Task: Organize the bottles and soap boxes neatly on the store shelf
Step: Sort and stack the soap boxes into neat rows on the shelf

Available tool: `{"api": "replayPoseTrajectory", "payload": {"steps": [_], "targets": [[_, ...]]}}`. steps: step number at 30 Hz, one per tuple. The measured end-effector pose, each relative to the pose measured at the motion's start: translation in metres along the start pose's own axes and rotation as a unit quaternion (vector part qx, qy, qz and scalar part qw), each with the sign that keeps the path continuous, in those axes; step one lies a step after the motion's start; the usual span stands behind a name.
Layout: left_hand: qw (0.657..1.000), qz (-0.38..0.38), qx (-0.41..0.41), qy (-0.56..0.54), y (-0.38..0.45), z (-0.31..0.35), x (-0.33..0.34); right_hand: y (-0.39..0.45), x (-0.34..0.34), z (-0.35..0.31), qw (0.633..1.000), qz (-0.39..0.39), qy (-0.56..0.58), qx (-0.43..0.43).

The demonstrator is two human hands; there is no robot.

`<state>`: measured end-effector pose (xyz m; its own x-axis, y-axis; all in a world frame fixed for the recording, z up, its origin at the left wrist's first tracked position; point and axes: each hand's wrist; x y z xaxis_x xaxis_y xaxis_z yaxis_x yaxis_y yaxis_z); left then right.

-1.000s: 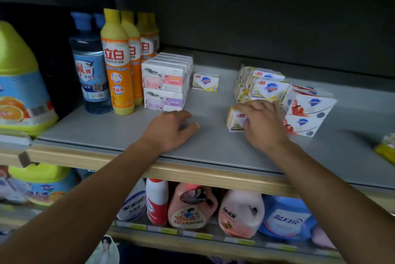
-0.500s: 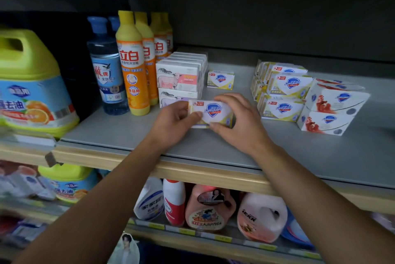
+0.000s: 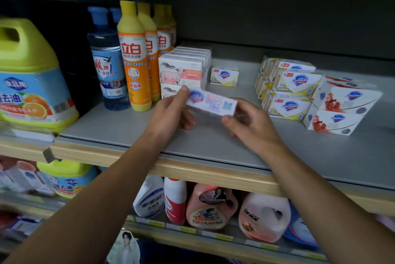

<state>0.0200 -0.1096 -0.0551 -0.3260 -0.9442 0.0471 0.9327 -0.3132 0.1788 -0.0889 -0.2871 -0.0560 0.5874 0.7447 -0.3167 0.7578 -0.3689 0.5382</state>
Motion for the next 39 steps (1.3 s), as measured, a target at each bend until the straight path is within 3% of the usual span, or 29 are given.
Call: {"api": "replayPoseTrajectory", "payload": {"steps": [3, 7, 15, 22, 26, 29, 33, 39], "targets": [[0.992, 0.004, 0.04, 0.12, -0.005, 0.0, 0.002, 0.0, -0.002, -0.002, 0.997, 0.041, 0.01, 0.062], [0.985, 0.033, 0.054, 0.163, -0.006, 0.0, 0.006, -0.001, -0.003, -0.001, 0.992, 0.065, 0.009, 0.109], [0.979, 0.031, 0.055, 0.195, -0.004, 0.0, 0.007, 0.002, -0.003, 0.0, 0.994, 0.078, -0.02, 0.077], [0.993, 0.005, 0.073, 0.097, -0.007, 0.003, 0.004, 0.0, -0.003, 0.002, 0.998, 0.054, 0.036, 0.007], [0.996, 0.007, 0.074, 0.052, -0.007, 0.003, 0.004, -0.001, 0.0, 0.005, 0.998, 0.009, 0.06, 0.021], [0.994, -0.027, 0.103, 0.038, -0.008, 0.003, 0.004, 0.003, 0.002, 0.011, 0.994, 0.037, 0.074, 0.073], [0.983, -0.071, 0.161, 0.056, -0.01, 0.004, 0.004, 0.006, 0.001, 0.015, 0.996, 0.078, 0.003, 0.045], [0.993, -0.046, 0.104, -0.032, -0.01, 0.002, 0.005, 0.001, -0.002, 0.005, 0.998, 0.045, 0.036, -0.003]]}}
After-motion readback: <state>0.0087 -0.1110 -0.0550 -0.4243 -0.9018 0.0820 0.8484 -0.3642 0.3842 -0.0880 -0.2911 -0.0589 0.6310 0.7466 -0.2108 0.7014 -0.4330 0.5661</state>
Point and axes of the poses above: each hand's wrist, its own y-axis towards the middle knuckle, its own x-axis out of the palm, z = x × y, and after that the axes turned 8 degrees about z, right-handed
